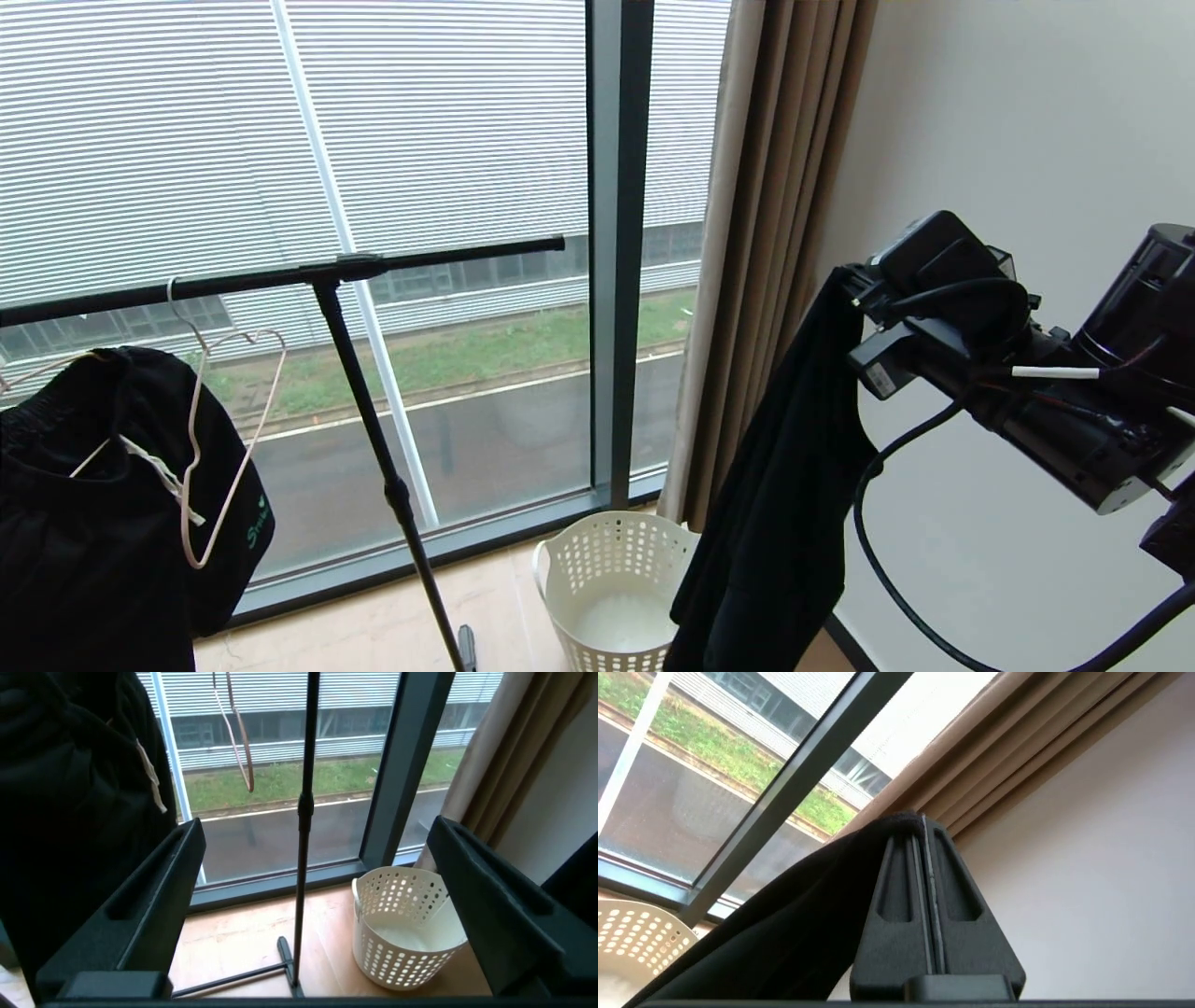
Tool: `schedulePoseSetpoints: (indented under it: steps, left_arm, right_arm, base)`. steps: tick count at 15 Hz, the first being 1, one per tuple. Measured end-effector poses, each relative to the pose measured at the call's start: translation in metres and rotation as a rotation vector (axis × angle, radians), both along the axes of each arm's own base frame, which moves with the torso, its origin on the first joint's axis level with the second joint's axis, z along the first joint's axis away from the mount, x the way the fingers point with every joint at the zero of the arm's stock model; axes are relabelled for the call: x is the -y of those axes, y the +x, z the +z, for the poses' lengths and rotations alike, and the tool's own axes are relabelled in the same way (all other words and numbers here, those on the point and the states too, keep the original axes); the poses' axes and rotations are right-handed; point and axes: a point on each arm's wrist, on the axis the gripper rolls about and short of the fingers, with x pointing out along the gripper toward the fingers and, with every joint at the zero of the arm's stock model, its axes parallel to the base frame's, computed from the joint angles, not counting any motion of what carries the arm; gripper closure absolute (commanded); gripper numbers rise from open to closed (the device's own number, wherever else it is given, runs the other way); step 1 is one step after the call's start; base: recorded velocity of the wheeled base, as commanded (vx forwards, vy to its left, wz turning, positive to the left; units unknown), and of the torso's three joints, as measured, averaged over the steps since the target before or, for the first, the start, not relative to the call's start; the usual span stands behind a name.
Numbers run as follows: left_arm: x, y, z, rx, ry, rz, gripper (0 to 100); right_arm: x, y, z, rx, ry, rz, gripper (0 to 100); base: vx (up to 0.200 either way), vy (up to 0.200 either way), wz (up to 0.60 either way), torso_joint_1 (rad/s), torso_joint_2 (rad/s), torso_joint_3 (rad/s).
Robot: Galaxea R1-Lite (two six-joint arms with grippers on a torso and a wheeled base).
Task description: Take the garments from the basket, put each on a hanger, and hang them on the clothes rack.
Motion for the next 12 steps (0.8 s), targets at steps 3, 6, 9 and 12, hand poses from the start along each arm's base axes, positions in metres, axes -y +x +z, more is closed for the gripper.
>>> schedulePoseSetpoints:
  steps: [3,6,9,12]
  left_arm:
    - [0.0000,0.0000,0.0000,0.000,-0.001,0.000,0]
    - [0.0000,0.0000,0.0000,0.000,0.000,0.000,0]
    - [0.0000,0.0000,0.0000,0.000,0.000,0.001,0]
    - [0.0000,0.0000,0.0000,0.000,0.000,0.001,0]
  right_arm:
    - [0.0001,0.0001,-0.0002,-0.001,0.000,0.000,100]
    - [-0.0002,0.0004,-0.0006,-0.002,-0.002,0.000,100]
    - [0.0000,0.0000,-0.0013,-0.003,-0.003,0.000,100]
    - [0.0004,-0.0007,-0.0037,-0.010,-0.008,-0.001,100]
  base:
    - [0.000,0.000,0.00,0.183,-0.35,-0.334]
    - [0.000,0.000,0.00,0.170,-0.34,-0.219]
    - [0.000,0.000,0.00,0.168,-0.35,-0.180]
    - [0.000,0.000,0.00,0.030,-0.07,-0.027]
